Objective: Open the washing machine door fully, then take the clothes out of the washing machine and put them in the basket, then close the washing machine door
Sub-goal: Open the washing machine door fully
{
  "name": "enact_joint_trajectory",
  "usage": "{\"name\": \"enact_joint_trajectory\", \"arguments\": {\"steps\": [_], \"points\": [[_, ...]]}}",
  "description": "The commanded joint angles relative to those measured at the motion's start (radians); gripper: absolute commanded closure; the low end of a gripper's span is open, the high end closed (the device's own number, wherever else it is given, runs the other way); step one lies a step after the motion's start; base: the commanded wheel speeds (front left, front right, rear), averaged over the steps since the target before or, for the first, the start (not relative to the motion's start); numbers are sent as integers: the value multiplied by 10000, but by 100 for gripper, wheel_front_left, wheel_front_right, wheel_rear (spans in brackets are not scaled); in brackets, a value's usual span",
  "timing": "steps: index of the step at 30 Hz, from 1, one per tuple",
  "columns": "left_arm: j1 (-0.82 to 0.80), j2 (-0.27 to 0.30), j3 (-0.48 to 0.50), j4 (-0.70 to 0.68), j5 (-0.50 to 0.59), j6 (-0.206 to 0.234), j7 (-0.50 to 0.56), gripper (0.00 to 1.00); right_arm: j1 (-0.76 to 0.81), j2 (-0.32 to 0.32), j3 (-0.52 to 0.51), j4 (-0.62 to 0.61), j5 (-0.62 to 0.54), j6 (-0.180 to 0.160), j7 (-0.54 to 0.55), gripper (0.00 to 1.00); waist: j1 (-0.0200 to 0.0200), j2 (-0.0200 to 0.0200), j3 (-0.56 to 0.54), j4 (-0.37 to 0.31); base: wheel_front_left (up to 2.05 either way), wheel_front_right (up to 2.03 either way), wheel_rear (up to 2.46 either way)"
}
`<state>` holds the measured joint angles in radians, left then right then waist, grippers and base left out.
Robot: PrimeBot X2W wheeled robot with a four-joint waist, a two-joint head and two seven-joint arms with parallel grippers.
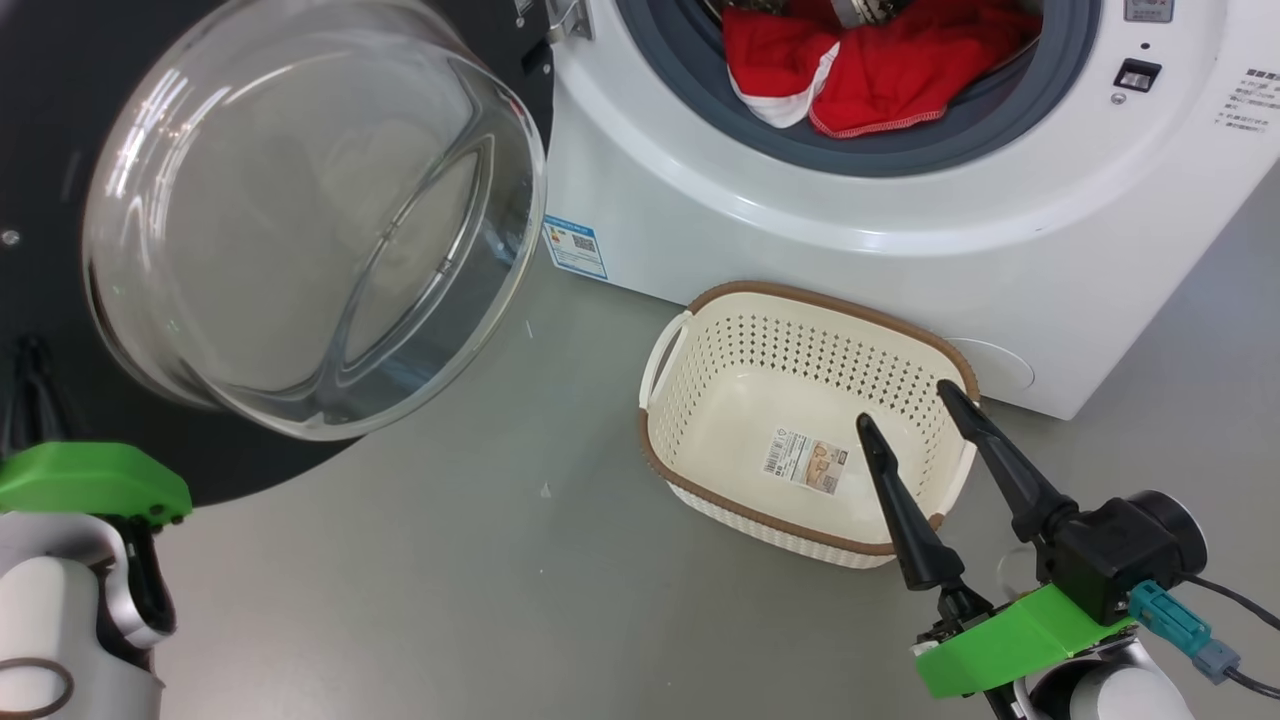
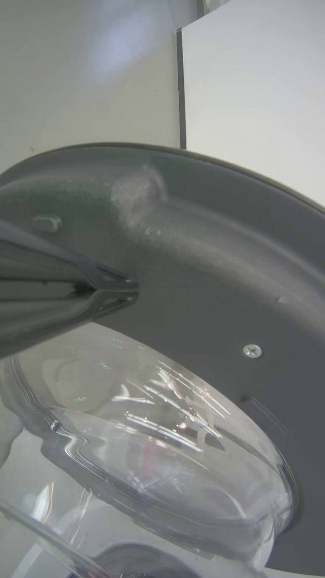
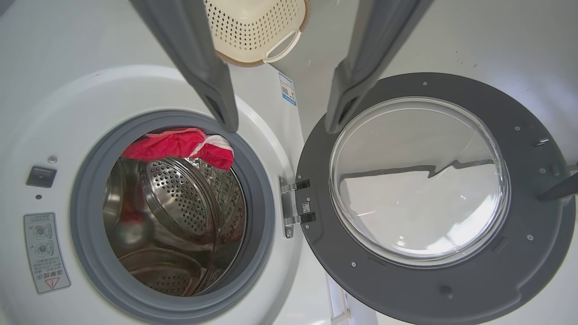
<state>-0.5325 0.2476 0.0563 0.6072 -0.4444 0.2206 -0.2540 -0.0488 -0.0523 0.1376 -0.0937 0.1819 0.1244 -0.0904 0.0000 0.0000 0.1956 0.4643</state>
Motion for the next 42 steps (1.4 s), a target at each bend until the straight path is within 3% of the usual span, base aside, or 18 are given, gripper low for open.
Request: {"name": "enact_joint_trajectory", "arguments": {"steps": [1,14,15,16,17,31,37,42], "points": [[-424,482,562,-59,173,-37,-77,100,-334,20,250,-321,-48,63,28,0,0,0,6,-34,0,0,0],[75,-131,1299,-587,937,-285,-78,100,-283,20,217,-142,155,63,-99,0,0,0,-276,-236,0,0,0],[188,-214,1307,-798,993,-303,-78,80,-273,20,201,-117,181,63,-122,0,0,0,-305,-257,0,0,0],[297,-289,1320,-1048,1051,-314,-78,51,-264,20,180,-94,206,63,-148,0,0,0,-327,-277,0,0,0],[413,-369,1317,-1305,1100,-337,-78,0,-252,20,146,-74,234,63,-183,0,0,0,-352,-292,0,0,0],[1707,-1205,501,-5256,1468,-403,404,0,-226,20,-230,390,606,63,-739,0,0,0,-747,-714,0,0,0],[2141,-1488,-181,-6757,1093,-806,932,0,-314,20,-510,651,649,63,-965,0,0,0,-833,-1111,0,0,0],[2420,-1593,-776,-7012,813,-1275,1071,0,-391,20,-664,913,648,63,-1127,0,0,0,-893,-1592,0,0,0]]}}
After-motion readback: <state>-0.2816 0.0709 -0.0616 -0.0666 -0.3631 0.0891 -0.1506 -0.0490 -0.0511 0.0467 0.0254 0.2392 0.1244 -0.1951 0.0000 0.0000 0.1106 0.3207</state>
